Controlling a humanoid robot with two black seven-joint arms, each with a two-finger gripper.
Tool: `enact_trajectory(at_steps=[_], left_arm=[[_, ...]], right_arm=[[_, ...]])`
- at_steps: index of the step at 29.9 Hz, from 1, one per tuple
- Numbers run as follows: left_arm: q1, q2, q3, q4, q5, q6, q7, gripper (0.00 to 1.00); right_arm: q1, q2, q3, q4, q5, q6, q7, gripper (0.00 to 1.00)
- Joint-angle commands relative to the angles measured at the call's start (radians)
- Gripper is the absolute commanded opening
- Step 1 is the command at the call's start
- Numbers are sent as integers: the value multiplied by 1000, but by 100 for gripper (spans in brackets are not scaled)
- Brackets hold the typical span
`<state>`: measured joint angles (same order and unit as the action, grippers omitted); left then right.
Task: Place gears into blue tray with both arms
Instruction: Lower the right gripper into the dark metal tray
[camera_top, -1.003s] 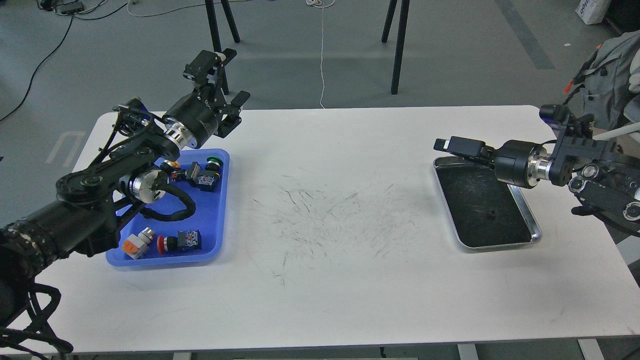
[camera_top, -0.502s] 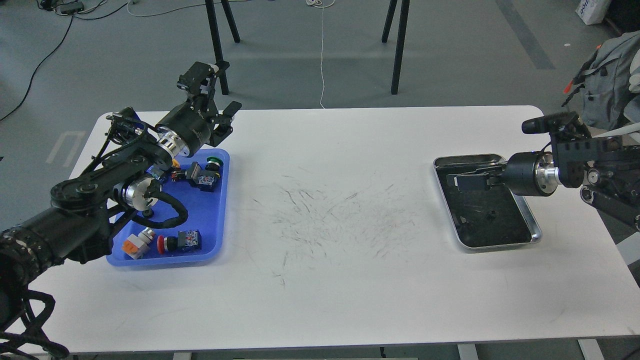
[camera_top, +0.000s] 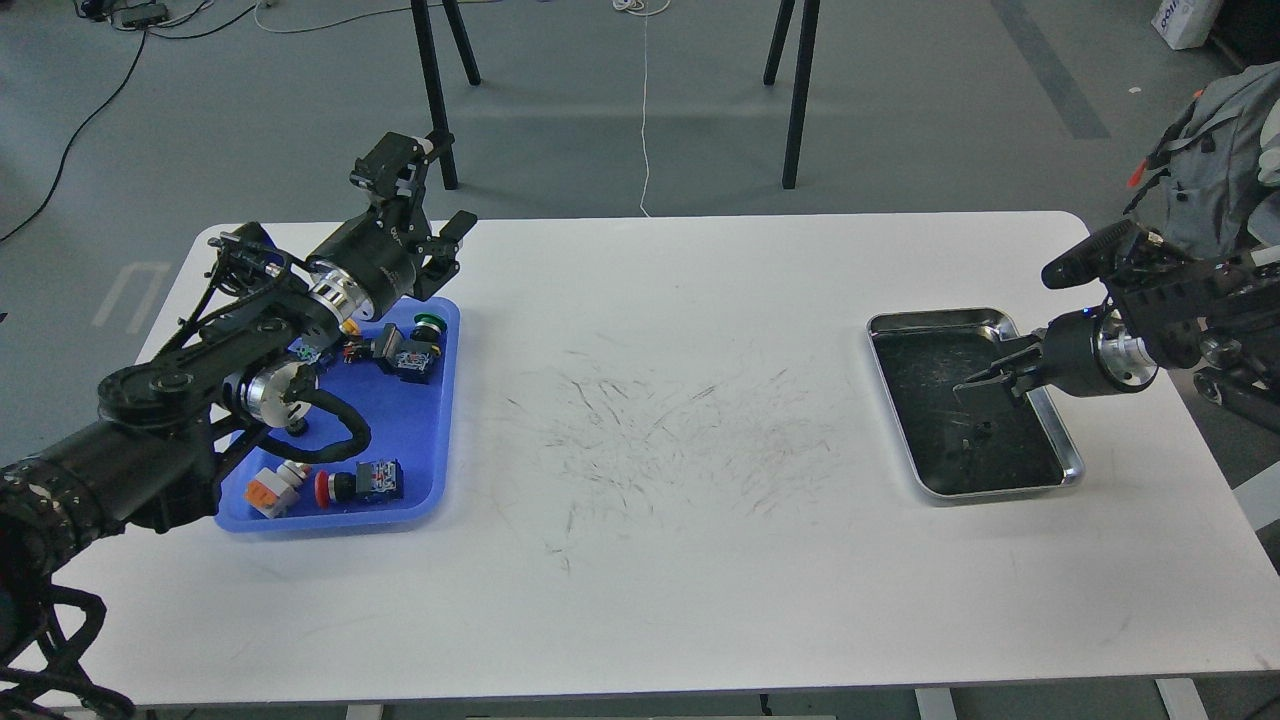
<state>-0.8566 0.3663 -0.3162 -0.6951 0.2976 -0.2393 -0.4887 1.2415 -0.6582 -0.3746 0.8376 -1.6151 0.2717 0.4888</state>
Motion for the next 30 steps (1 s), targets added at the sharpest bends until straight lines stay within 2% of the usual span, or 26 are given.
enact_trajectory(at_steps=[1, 21, 30], left_arm=[[10, 0, 0, 0, 0, 0, 0, 100], [19, 0, 0, 0, 23, 0, 0, 100], [21, 0, 0, 2, 29, 0, 0, 100]], right_arm=[[18, 0, -12, 0, -23, -2, 0, 98], [-45, 9, -92, -20, -35, -2, 0, 98], [-76, 18, -83, -69, -22, -2, 0, 91]])
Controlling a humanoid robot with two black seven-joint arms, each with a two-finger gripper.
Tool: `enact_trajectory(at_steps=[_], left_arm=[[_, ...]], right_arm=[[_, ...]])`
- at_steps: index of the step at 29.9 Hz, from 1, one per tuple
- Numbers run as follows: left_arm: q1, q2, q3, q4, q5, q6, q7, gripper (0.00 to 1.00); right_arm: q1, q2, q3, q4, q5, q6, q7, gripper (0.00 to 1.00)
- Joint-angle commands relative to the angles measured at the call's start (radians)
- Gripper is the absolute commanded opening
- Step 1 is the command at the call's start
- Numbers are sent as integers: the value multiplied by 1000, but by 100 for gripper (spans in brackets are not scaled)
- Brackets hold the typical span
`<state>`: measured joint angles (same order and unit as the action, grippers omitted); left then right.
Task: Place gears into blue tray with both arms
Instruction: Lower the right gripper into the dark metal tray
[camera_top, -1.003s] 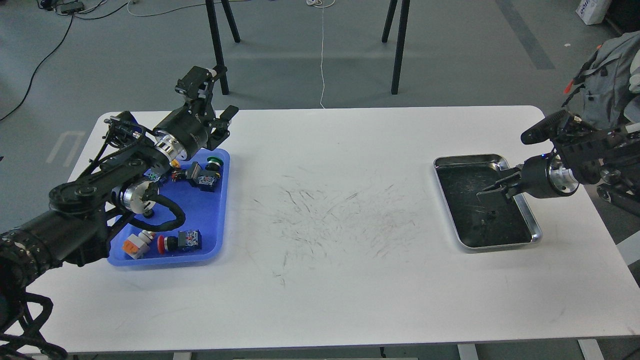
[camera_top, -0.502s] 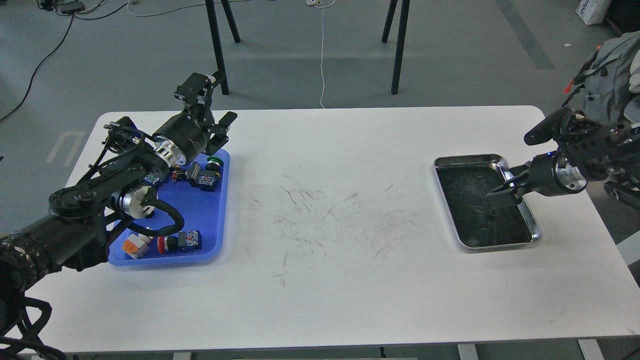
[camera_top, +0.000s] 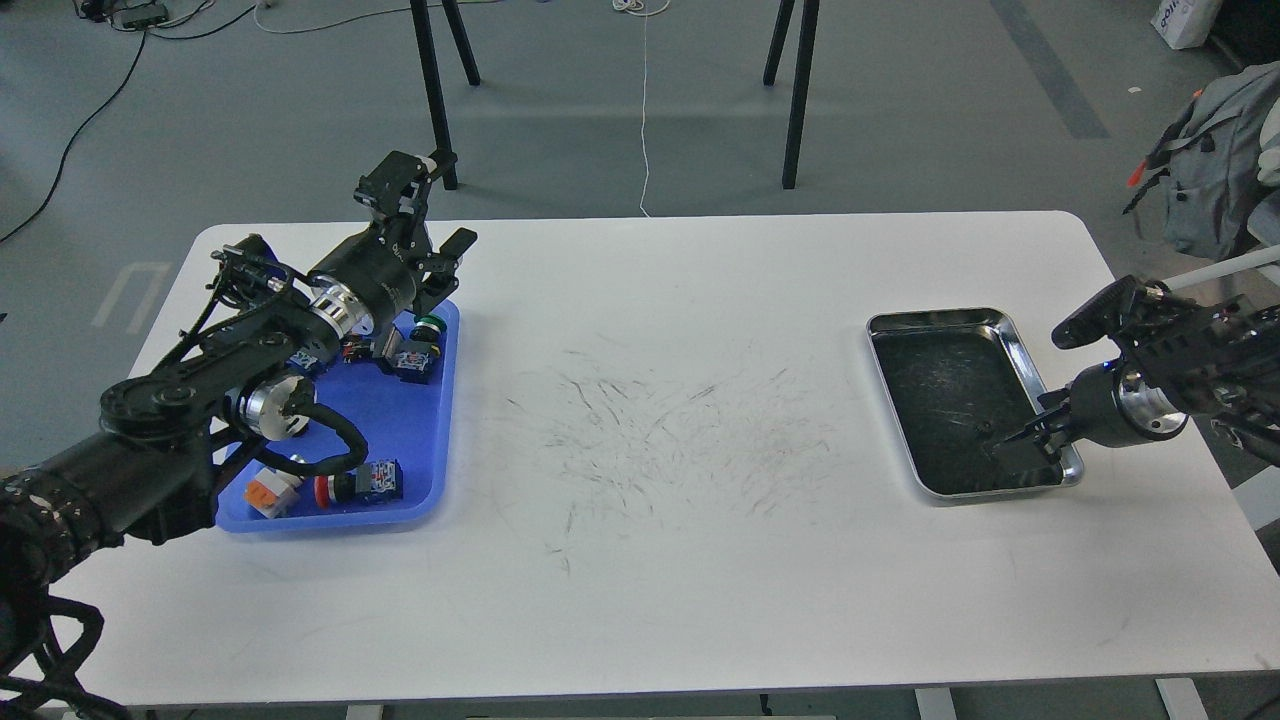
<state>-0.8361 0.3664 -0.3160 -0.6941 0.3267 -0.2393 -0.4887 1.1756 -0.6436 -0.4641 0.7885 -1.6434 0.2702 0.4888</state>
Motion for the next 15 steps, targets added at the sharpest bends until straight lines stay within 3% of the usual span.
enact_trajectory(at_steps=[1, 15], left_arm=[[0, -1, 0, 2, 0, 0, 0, 100], [-1, -17, 0, 42, 2, -3, 0, 100]], right_arm=[[-11, 7, 9, -28, 7, 0, 0, 90], [-17, 39, 18, -57, 10, 0, 0, 79]])
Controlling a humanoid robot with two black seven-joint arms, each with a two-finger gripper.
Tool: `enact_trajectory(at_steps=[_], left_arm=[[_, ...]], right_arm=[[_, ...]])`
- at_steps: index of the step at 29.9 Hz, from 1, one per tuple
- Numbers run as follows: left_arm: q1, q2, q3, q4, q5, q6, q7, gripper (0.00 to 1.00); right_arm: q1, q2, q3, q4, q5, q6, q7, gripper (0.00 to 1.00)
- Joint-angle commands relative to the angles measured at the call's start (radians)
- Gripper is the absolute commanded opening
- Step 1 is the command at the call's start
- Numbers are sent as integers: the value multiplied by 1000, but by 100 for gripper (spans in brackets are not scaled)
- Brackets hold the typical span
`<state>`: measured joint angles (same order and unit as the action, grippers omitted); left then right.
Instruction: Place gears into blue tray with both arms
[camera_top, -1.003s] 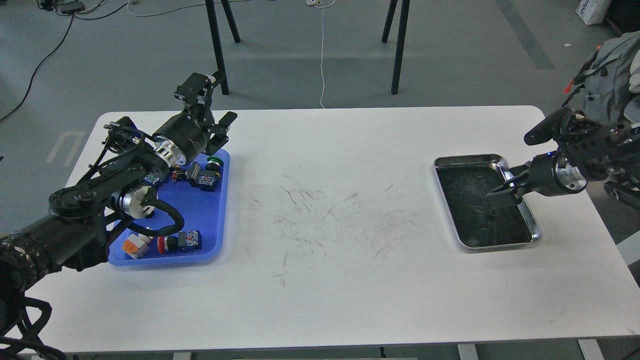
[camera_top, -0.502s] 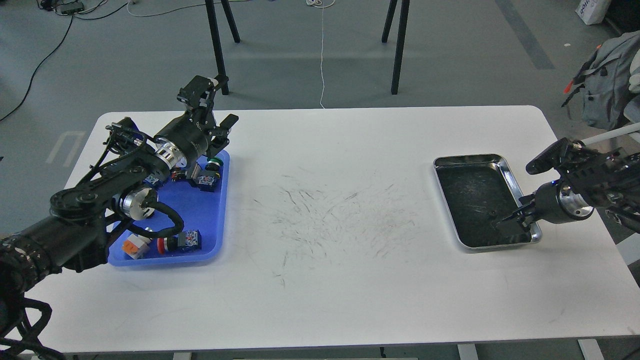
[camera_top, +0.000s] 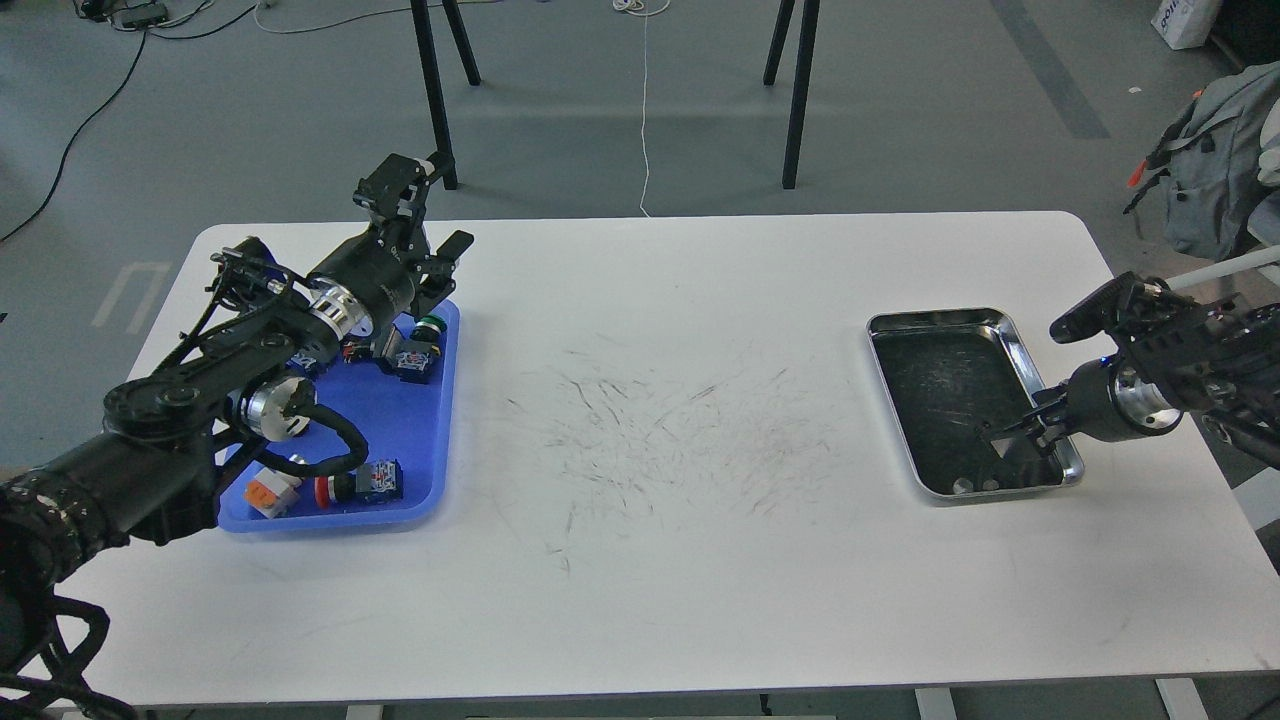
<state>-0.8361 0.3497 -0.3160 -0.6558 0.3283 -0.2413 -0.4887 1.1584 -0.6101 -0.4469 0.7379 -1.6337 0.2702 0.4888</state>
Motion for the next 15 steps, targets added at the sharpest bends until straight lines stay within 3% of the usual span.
enact_trajectory(at_steps=[1, 15], left_arm=[[-1, 0, 0, 4, 0, -1, 0, 100], [-1, -2, 0, 18, 0, -19, 0, 100]], right_arm=[[0, 7, 4, -6, 2, 0, 0, 78], [-23, 49, 8, -42, 51, 0, 0, 67]])
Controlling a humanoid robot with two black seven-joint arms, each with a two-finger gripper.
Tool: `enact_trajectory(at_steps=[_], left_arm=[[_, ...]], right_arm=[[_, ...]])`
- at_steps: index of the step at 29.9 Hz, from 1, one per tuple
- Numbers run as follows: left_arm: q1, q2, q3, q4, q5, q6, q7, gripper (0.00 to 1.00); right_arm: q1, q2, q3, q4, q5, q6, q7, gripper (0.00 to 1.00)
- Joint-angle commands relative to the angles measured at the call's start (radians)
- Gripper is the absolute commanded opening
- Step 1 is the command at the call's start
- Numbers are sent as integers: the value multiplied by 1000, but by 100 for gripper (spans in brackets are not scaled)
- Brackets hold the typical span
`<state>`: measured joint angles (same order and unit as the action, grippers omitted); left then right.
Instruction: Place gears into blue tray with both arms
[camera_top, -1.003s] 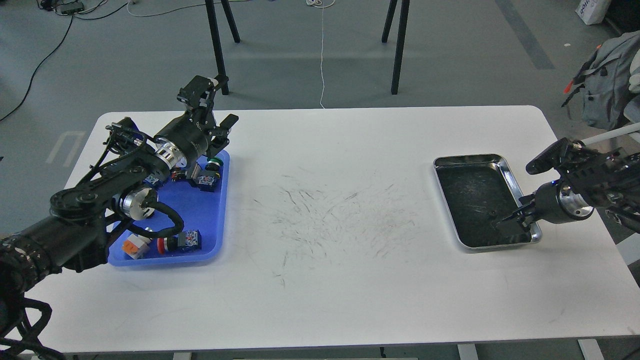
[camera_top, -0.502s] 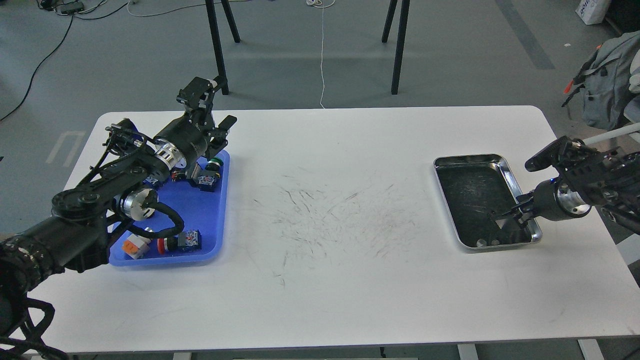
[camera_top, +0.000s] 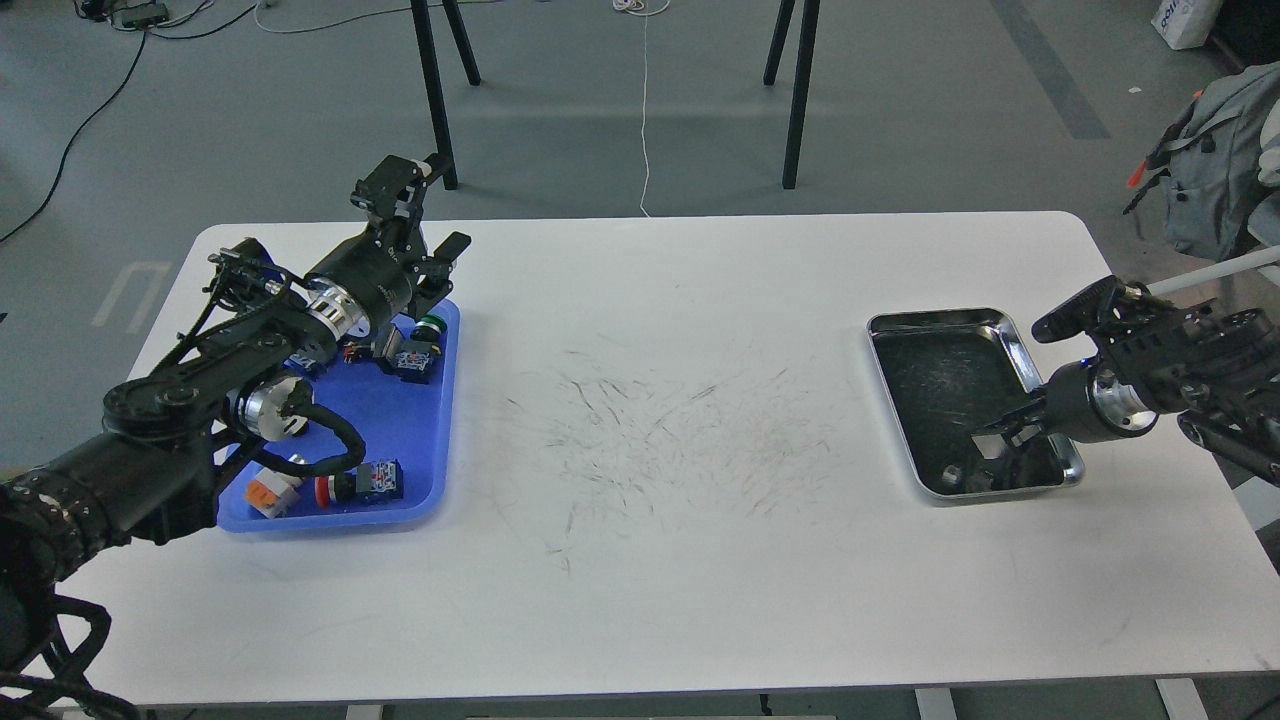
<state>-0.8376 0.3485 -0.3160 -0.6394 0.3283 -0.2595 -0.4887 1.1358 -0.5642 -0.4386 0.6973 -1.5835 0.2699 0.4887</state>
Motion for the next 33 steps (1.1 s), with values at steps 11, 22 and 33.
enact_trajectory(at_steps=[11, 22, 33], left_arm=[[-1, 6, 0, 1, 0, -4, 0, 100], [-1, 10, 0, 1, -2, -4, 0, 100], [0, 12, 0, 1, -2, -4, 0, 100]], right_arm=[[-10, 10, 0, -15, 0, 2, 0, 57], [-13, 12, -2, -22, 0, 2, 0, 42], [-14, 12, -2, -21, -1, -3, 0, 19]])
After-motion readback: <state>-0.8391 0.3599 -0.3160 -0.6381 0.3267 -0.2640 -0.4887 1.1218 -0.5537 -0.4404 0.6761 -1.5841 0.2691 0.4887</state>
